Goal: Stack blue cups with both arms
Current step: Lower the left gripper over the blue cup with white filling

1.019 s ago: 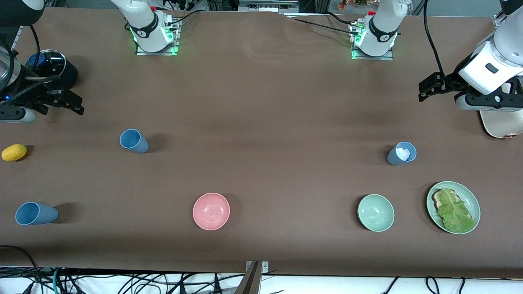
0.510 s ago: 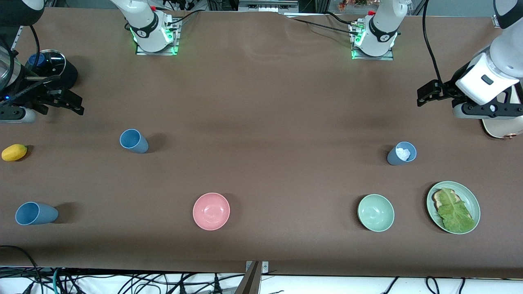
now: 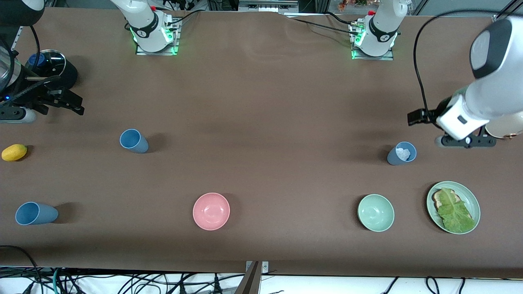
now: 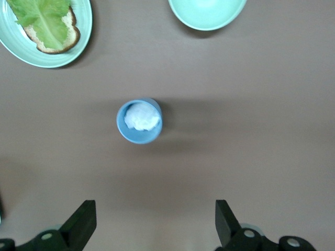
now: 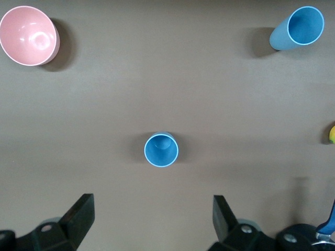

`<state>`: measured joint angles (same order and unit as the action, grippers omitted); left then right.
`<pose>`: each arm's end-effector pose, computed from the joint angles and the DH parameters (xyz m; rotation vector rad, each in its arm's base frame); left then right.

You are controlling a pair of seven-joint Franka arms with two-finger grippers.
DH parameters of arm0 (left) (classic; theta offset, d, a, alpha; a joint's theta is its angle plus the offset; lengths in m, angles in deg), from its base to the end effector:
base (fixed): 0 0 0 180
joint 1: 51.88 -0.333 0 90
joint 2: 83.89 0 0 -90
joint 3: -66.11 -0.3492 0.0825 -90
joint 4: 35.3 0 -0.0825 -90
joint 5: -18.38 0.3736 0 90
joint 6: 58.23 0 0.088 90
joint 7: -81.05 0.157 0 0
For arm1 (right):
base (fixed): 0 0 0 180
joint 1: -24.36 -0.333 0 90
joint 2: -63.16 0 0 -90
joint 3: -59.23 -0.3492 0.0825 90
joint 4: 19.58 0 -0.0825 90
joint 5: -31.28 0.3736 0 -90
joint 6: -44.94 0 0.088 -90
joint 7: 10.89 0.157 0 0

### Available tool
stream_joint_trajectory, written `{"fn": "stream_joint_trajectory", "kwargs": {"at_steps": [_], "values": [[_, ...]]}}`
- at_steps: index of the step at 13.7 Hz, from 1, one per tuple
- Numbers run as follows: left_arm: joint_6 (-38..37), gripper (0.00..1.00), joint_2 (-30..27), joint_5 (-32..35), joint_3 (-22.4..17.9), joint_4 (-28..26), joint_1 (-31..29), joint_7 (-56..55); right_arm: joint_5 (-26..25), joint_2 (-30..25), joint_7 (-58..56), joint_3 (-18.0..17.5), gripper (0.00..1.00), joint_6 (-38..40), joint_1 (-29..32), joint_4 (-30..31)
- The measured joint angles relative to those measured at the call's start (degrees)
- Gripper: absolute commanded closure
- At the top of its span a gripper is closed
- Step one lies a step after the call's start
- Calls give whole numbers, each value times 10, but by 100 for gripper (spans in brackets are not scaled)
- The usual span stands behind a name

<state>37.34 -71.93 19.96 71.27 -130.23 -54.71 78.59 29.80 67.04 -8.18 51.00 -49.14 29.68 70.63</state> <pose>0.5897 -0.0165 0.4571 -3.1101 0.0047 0.3060 0.5719 0.0226 0.5748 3.1255 0.0078 0.0021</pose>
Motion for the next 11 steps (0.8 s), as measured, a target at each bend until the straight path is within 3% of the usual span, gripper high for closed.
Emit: {"fn": "stream_joint_trajectory", "kwargs": {"at_steps": [3,7,11], "values": [[94,0,32,5,-1,-49,-37,38,0,0,0,0,0,0,0,0],[206,0,34,12,-1,-140,-47,41,0,0,0,0,0,4,0,0],[312,0,39,74,-1,-207,-54,41,0,0,0,0,0,5,0,0]]}}
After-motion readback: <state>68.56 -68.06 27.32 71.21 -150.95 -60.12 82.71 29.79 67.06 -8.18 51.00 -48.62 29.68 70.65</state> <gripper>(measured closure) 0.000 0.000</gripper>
